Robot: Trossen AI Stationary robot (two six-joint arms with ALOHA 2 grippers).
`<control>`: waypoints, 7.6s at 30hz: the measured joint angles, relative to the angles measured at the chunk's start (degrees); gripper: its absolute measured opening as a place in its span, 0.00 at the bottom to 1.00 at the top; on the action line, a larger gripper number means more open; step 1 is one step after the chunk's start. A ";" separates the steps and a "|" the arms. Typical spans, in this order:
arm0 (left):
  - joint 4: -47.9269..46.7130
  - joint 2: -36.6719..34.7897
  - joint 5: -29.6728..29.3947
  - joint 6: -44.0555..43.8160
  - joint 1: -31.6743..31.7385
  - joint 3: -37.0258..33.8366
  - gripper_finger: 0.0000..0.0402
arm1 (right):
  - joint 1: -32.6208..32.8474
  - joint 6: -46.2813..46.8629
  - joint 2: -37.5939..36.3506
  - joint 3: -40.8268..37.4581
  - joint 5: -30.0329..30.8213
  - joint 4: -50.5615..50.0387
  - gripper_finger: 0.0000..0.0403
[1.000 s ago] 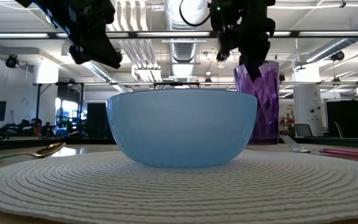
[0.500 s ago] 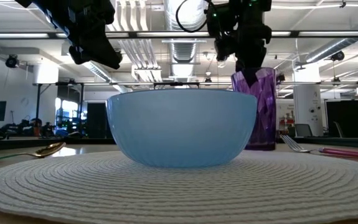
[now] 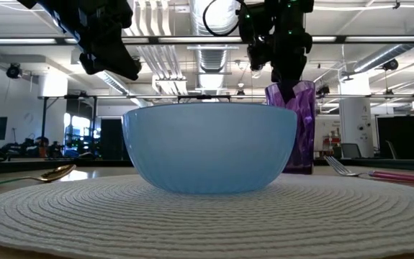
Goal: Pick & Place Utensil
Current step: Put the purple cup on the top right side of the white placemat, then put the pink fork in the blue bowl
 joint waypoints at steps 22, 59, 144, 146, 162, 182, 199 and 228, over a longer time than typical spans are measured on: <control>-0.19 0.00 0.00 -0.02 0.00 0.00 0.20 | 0.00 -0.49 0.00 0.00 0.27 -1.75 0.16; -0.45 0.00 -0.02 -0.63 0.00 0.00 0.20 | 0.04 6.73 -20.15 5.75 0.21 -3.48 0.33; -7.53 -0.02 1.99 -0.01 -0.02 0.02 0.20 | 57.33 97.19 -15.61 -19.23 19.37 9.75 0.18; -7.53 -0.02 1.99 0.20 -0.02 0.01 0.20 | 57.24 95.70 -14.54 -19.21 19.57 9.47 0.18; -7.58 -0.02 1.97 0.26 -0.02 0.01 0.20 | 52.48 92.06 -12.47 -20.38 16.70 5.77 0.35; -7.54 -0.02 1.97 0.17 -0.02 0.02 0.20 | 50.71 98.79 -19.04 -38.19 11.99 19.38 0.45; -7.53 -0.02 1.97 0.17 0.00 0.02 0.20 | 47.71 97.49 -17.10 -40.98 12.05 24.82 0.45; -7.49 -0.02 1.99 0.20 -0.02 0.00 0.20 | 45.47 97.63 -8.15 -40.54 11.62 26.95 0.45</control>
